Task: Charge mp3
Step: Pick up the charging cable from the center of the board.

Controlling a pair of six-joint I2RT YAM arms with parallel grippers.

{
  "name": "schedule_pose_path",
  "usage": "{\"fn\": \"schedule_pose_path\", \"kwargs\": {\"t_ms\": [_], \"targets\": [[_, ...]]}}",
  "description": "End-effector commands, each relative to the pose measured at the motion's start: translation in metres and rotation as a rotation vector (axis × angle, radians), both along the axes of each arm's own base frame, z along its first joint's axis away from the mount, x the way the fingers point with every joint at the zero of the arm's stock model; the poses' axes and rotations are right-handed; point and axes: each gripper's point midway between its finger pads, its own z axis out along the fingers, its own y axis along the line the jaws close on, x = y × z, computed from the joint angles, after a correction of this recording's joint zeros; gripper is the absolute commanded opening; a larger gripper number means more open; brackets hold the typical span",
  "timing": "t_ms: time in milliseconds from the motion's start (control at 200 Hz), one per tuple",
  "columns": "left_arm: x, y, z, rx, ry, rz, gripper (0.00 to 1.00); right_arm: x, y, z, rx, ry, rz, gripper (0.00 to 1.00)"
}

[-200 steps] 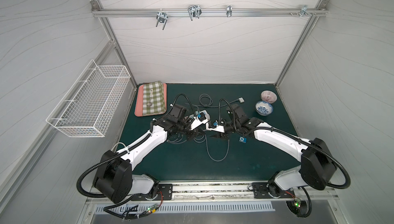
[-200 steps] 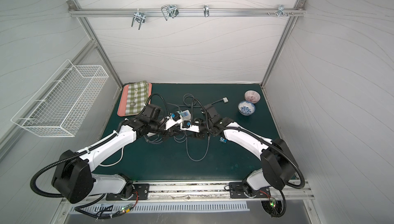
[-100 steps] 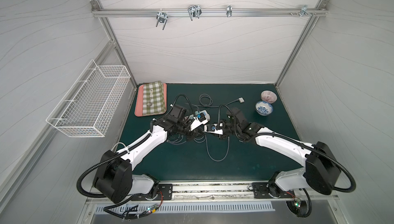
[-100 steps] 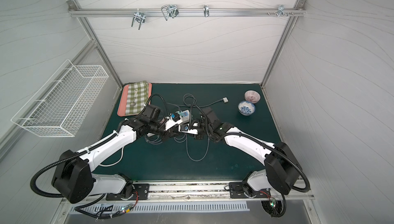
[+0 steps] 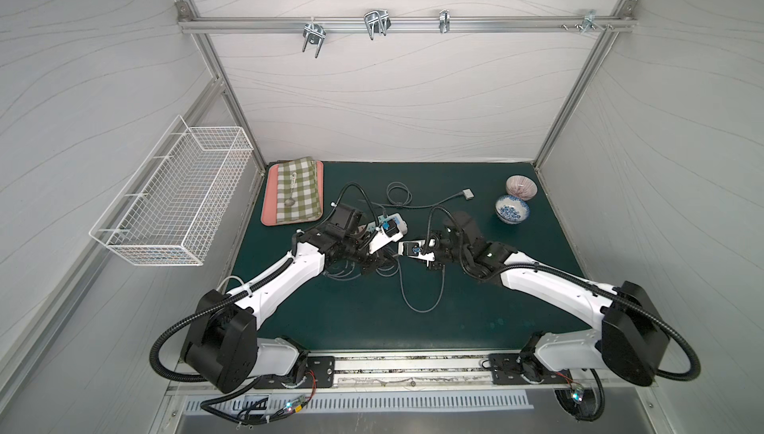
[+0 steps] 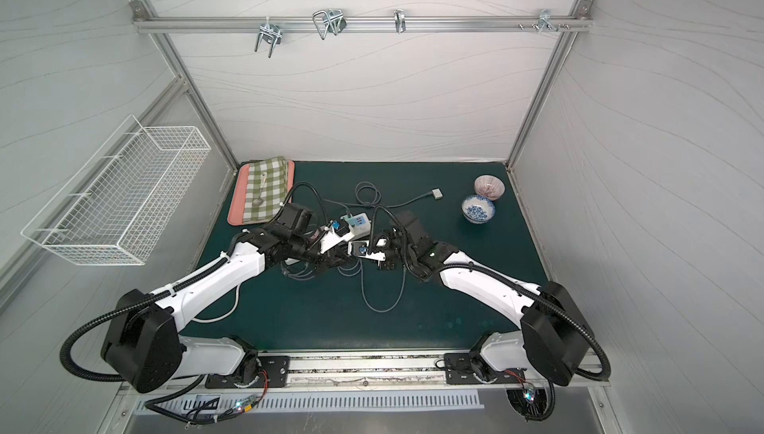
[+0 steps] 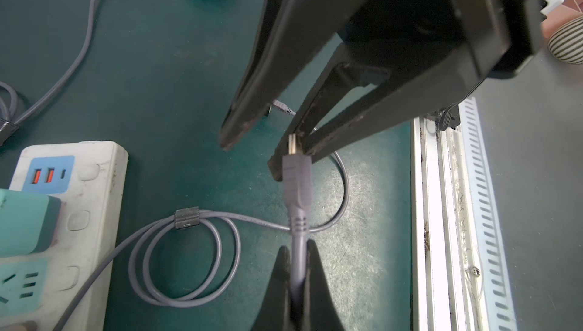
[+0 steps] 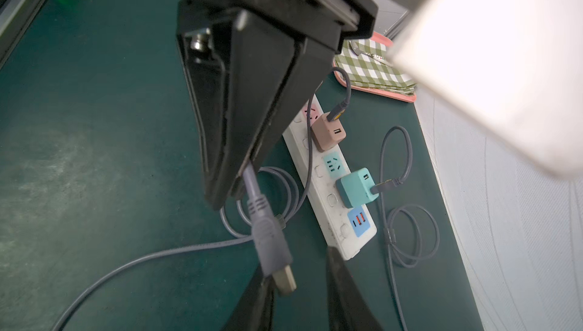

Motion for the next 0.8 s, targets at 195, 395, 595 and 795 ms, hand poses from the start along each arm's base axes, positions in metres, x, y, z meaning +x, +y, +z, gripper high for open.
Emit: {"fn": "schedule_pose_path", "kwargs": {"t_ms": [195,395,595,795], "targets": [[0.009,-0.006,0.01,-0.017,-0.043,-0.003,0.0,-0.018,0.004,0.008,-0.002,-0.047,0.082,0.26],[0.01,-0.005,0.01,-0.012,-0.047,0.001,0.0,-0.017,0.002,0.003,-0.023,-0.048,0.075,0.12],[0.013,-0.004,0.009,0.0,-0.061,0.015,0.0,-0.018,-0.001,0.001,-0.034,-0.046,0.065,0.04],[0.028,-0.002,0.033,-0.068,-0.251,0.075,0.35,-0.019,-0.004,0.006,0.007,0.052,0.059,0.02]]}}
